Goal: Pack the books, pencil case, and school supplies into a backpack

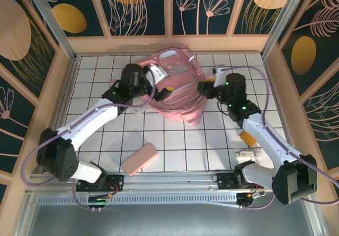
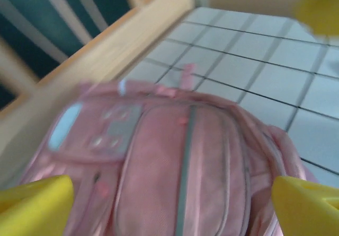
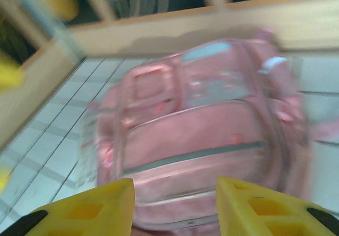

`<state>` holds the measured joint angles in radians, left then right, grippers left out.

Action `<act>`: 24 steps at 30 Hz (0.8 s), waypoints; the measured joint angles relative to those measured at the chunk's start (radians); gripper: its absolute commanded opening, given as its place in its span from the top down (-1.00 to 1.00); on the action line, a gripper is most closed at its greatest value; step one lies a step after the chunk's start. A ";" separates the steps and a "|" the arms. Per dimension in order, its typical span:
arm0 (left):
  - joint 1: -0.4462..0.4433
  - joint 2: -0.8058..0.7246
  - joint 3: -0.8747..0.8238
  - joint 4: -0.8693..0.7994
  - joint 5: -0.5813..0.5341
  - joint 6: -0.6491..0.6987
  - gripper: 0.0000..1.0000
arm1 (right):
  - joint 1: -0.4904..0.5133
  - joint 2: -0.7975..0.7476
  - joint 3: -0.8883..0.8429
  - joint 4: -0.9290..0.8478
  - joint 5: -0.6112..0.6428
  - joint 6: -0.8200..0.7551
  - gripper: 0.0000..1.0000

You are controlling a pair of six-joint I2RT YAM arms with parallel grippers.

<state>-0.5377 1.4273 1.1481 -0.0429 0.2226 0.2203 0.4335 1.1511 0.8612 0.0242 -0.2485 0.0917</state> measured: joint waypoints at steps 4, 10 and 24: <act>0.215 -0.032 -0.014 -0.076 0.014 -0.360 -0.56 | 0.187 0.130 0.029 0.002 -0.031 -0.186 0.10; 0.351 0.050 -0.187 -0.051 0.159 -0.682 -0.27 | 0.273 0.486 0.274 0.005 0.055 -0.213 0.06; 0.379 0.138 -0.362 0.071 0.227 -0.658 0.04 | 0.365 1.177 1.106 -0.340 0.187 0.189 0.28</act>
<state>-0.1585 1.5654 0.7856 0.0277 0.4500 -0.4381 0.7986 2.3280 1.9667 -0.3157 -0.0612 0.2806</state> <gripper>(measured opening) 0.488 0.353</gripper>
